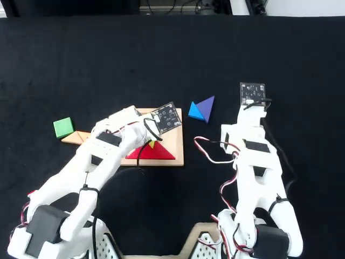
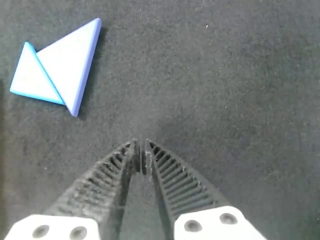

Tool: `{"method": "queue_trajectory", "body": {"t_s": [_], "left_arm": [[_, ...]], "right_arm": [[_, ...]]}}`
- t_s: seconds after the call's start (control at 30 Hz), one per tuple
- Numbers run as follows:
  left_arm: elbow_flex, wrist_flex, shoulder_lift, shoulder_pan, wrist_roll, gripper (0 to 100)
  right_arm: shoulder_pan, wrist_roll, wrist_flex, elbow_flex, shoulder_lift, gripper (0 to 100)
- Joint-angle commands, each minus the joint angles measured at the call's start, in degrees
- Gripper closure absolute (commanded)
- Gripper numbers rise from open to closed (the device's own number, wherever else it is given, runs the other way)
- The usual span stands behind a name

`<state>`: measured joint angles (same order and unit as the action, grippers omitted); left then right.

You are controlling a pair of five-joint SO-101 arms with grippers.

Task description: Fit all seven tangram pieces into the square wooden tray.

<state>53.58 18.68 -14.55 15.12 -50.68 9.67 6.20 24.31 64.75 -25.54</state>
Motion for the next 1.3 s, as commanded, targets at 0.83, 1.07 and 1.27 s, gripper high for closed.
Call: {"method": "queue_trajectory", "body": {"t_s": [0.83,1.07,1.27], "left_arm": [[-0.48,-8.7,1.93,7.96,6.86,81],[-0.84,-10.11,6.51,6.29,3.25,81],[0.57,-10.37,6.59,3.3,-0.09,81]], "right_arm": [[-0.18,-0.09,-1.14,-1.71,-1.54,96.4],[-0.18,-0.09,-1.14,-1.8,-1.54,96.4],[-0.18,-0.09,-1.14,-1.8,-1.54,96.4]]}}
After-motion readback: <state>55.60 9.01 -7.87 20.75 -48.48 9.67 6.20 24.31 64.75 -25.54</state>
